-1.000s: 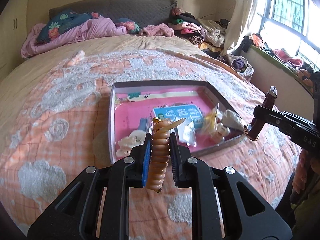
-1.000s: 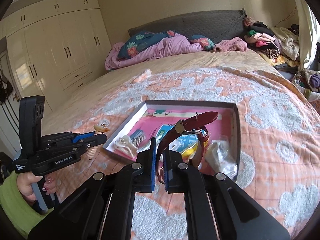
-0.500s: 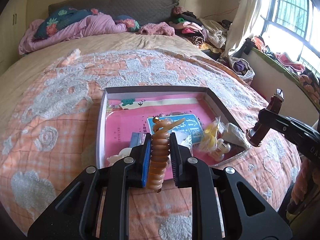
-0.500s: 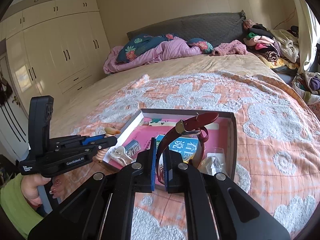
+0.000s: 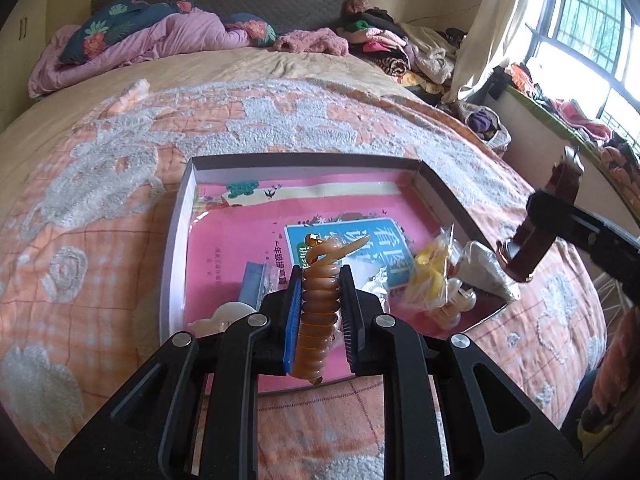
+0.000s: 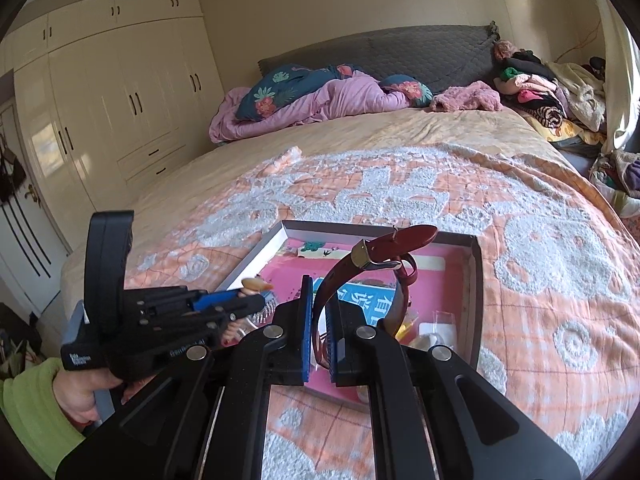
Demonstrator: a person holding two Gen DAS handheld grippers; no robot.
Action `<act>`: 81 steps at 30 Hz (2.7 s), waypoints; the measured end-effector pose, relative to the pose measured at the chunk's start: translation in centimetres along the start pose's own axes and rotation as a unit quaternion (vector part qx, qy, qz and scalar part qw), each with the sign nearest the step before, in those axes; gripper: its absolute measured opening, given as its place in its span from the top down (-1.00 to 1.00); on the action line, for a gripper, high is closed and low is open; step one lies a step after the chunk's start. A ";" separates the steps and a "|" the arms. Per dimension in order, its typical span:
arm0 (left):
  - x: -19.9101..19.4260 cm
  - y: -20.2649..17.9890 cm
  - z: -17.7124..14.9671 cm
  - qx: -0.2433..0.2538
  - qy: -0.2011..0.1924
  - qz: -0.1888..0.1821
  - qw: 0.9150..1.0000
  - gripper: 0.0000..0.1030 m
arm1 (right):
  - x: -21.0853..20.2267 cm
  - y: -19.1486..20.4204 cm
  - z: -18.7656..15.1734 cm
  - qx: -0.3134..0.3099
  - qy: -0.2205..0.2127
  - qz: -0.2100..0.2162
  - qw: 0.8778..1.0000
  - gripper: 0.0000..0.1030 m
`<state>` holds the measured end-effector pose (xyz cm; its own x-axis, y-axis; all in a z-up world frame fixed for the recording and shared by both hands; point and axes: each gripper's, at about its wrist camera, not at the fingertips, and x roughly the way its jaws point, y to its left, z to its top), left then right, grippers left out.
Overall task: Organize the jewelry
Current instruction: 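Carry the hair tie and watch into the box and open both tools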
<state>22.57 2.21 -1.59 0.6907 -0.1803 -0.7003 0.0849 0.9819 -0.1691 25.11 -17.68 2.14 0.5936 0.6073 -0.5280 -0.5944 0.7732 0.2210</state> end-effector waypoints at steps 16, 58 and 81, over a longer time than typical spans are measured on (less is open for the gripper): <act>1.9 0.2 -0.9 0.009 0.023 0.011 1.000 0.79 | 4.7 0.3 0.6 -0.010 0.035 0.014 0.999 0.89; 2.6 1.1 -1.6 0.001 0.038 0.014 0.999 0.67 | 5.8 -1.4 -3.5 0.053 0.088 0.033 0.994 0.18; -1.8 0.4 -0.7 -0.005 0.000 0.011 1.000 -0.50 | -0.5 -2.1 -3.2 0.090 0.020 -0.011 0.996 -0.73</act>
<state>20.83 2.89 -0.90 0.6929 -0.1578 -0.7035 0.0621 0.9852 -0.1598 24.33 -20.24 -0.73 0.5808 0.5849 -0.5662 -0.4726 0.8086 0.3505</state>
